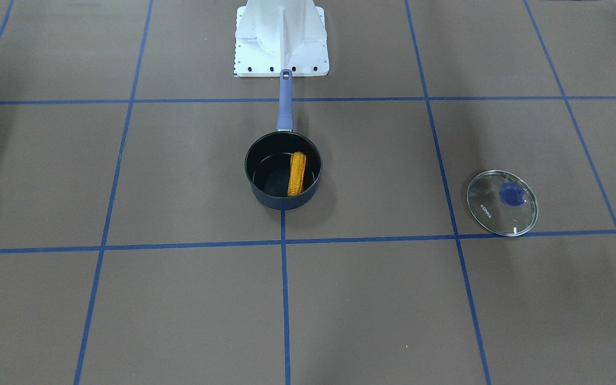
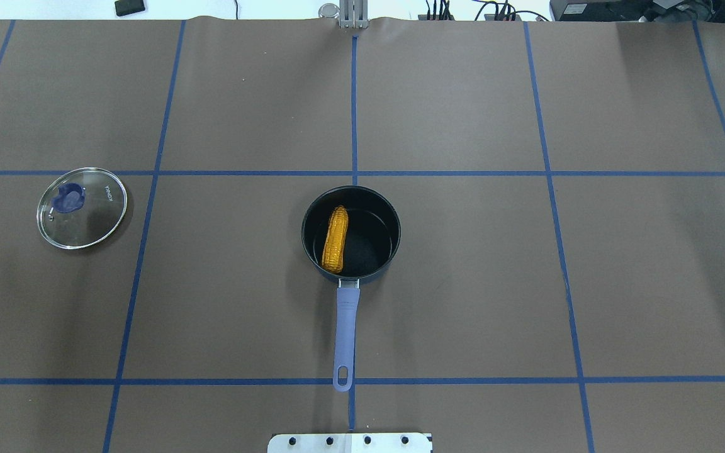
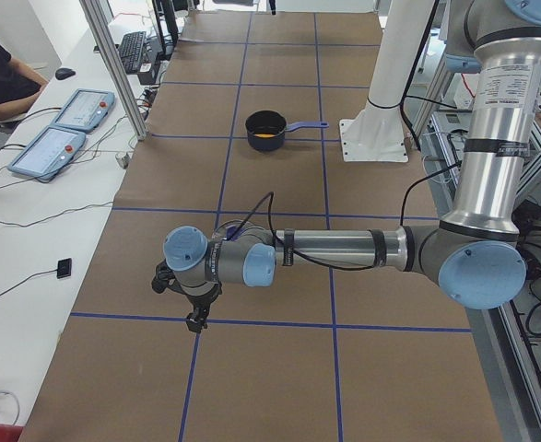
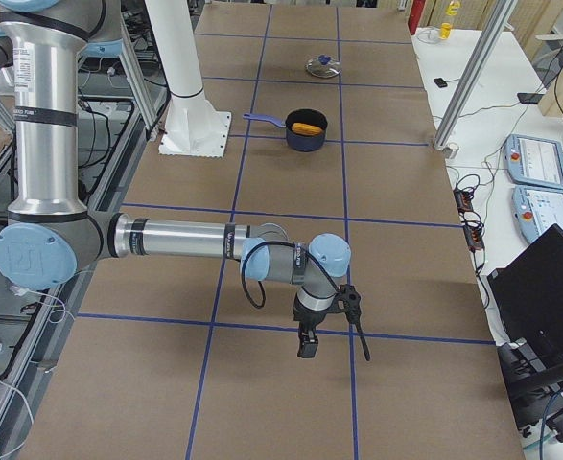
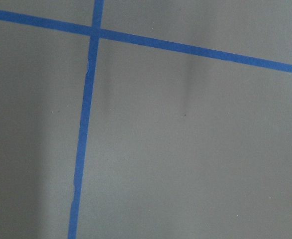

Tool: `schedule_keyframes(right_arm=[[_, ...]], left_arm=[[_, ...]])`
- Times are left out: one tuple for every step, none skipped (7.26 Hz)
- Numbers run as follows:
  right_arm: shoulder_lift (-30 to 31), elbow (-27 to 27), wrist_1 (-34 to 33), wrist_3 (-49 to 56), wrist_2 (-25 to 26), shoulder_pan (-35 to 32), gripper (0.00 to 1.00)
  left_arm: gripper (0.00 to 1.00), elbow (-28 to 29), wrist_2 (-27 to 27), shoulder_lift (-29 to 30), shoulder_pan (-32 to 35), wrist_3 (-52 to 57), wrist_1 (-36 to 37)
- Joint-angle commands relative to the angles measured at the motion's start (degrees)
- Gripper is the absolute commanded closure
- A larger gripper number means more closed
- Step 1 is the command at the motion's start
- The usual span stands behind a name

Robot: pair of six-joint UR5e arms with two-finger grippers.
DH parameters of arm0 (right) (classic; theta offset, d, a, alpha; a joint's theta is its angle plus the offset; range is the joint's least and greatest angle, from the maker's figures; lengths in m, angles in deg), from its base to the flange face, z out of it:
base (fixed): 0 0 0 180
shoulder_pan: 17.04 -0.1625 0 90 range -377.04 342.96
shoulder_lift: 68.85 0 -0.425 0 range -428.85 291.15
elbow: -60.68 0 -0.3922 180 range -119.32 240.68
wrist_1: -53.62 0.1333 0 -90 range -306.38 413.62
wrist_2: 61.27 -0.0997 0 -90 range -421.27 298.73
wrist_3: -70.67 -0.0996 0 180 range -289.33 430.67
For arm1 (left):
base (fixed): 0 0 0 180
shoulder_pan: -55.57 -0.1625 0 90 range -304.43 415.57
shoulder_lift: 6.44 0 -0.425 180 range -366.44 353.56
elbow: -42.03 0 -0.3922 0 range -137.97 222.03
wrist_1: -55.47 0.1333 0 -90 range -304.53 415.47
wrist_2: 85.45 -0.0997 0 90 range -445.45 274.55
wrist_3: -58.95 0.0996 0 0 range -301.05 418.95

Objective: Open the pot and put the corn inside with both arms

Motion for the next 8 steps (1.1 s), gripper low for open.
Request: schedule_keyframes(right_arm=[[-0.3, 0.3, 0.0, 0.0, -1.0, 0.0, 0.0], [-0.2, 0.4, 0.0, 0.0, -4.1, 0.0, 0.0], [-0.2, 0.5, 0.0, -0.1, -7.7, 0.0, 0.0], [-0.2, 0.3, 0.0, -0.1, -7.8, 0.0, 0.0], [-0.3, 0.3, 0.0, -0.1, -7.8, 0.0, 0.0], [-0.2, 0.4, 0.1, -0.1, -7.8, 0.0, 0.0], [-0.2, 0.3, 0.0, -0.1, -7.9, 0.0, 0.0], [-0.2, 0.4, 0.0, -0.1, -8.0, 0.0, 0.0]], left_arm=[[0.0, 0.0, 0.0, -0.1, 0.0, -0.1, -0.2], [0.0, 0.0, 0.0, -0.1, 0.0, -0.1, -0.2], [0.0, 0.0, 0.0, -0.3, 0.0, -0.1, -0.2], [0.0, -0.1, 0.0, -0.7, -0.1, -0.2, -0.3], [0.0, 0.0, 0.0, -0.7, -0.1, -0.2, -0.3], [0.0, -0.1, 0.0, -0.8, -0.1, -0.2, -0.4], [0.0, 0.0, 0.0, -0.8, -0.1, -0.2, -0.4], [0.0, 0.0, 0.0, -0.9, -0.1, -0.2, -0.4]])
